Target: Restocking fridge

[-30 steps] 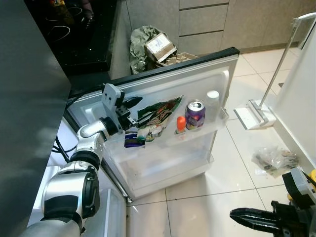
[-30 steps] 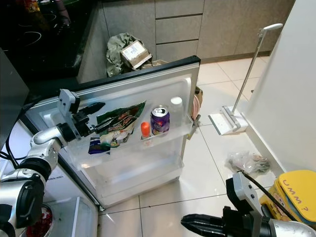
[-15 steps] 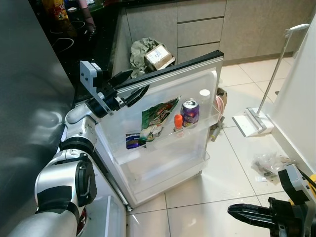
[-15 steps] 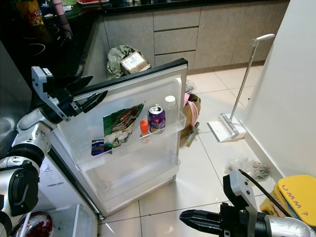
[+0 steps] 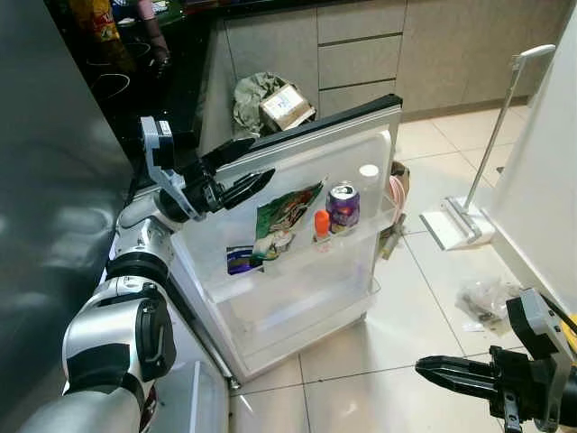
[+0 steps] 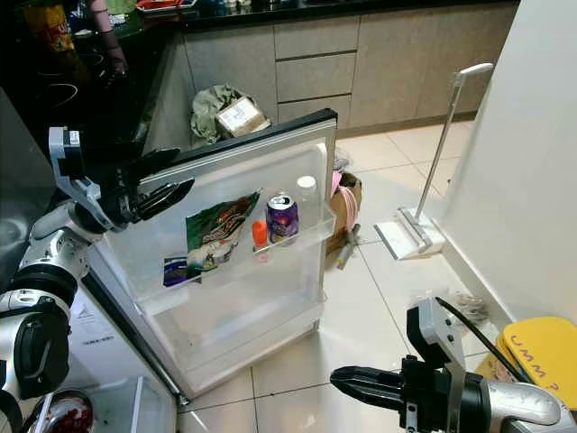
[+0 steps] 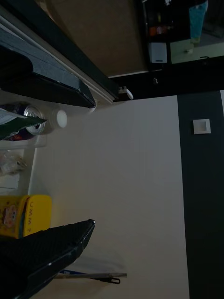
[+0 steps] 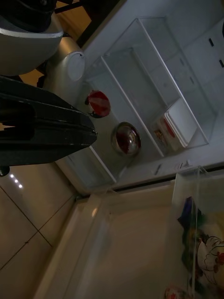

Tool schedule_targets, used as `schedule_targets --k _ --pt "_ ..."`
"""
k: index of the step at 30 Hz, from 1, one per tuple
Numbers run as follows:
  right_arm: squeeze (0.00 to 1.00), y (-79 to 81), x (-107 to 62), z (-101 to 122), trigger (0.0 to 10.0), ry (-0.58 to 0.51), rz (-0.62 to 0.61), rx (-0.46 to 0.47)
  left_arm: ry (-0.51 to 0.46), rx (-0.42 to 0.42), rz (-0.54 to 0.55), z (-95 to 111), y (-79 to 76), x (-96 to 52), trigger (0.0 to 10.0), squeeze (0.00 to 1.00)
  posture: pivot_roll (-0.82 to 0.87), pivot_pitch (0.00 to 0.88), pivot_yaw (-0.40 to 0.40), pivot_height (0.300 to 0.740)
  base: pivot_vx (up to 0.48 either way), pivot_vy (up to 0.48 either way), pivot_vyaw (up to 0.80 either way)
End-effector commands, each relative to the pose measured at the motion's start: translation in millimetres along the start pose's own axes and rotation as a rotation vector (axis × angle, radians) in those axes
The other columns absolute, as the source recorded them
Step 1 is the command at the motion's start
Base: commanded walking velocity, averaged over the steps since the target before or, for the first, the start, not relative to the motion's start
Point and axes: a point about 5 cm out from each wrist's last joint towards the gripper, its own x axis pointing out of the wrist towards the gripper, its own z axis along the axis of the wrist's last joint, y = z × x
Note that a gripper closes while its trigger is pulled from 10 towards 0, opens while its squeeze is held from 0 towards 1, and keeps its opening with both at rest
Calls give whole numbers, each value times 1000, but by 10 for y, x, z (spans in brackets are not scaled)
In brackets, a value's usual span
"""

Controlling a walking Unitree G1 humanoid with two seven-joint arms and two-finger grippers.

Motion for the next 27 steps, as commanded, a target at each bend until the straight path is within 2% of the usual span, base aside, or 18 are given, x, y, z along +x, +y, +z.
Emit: schedule_targets --k 1,5,8,11,15,18,20,23,25,27 --pt "0 -43 31 -12 10000 -3 -19 -17 5 -20 -64 -43 -64 -35 10000 0 -187 0 72 740 0 0 0" --pt "0 -111 53 11 10000 -17 -39 -40 4 -49 -150 -115 -192 -35 10000 0 -178 0 71 740 0 0 0" --pt "0 -118 58 15 10000 -19 -39 -42 3 -56 -163 -124 -219 -35 10000 0 -175 0 71 740 0 0 0" --pt "0 -118 59 24 10000 -26 -33 -47 32 -93 -216 -208 -364 -68 10000 0 -171 0 76 740 0 0 0" --pt "0 -120 58 22 10000 -28 -32 -48 40 -106 -227 -233 -410 -90 10000 0 -170 0 76 740 0 0 0" --pt "0 -119 55 25 10000 -31 -30 -50 61 -132 -242 -292 -494 -139 10000 0 -169 0 79 740 0 0 0" --pt "0 -126 46 25 10000 -32 -30 -53 93 -183 -272 -372 -640 -216 10000 0 -165 0 80 740 0 0 0" --pt "0 -130 42 23 10000 -32 -31 -54 102 -200 -282 -396 -689 -240 10000 0 -164 0 80 740 0 0 0" --pt "0 -144 43 17 10000 -32 -32 -53 144 -259 -310 -472 -822 -320 10000 0 -157 0 80 740 0 0 0" --pt "0 -147 45 16 10000 -32 -32 -52 153 -272 -316 -485 -849 -335 10000 0 -157 0 80 740 0 0 0"
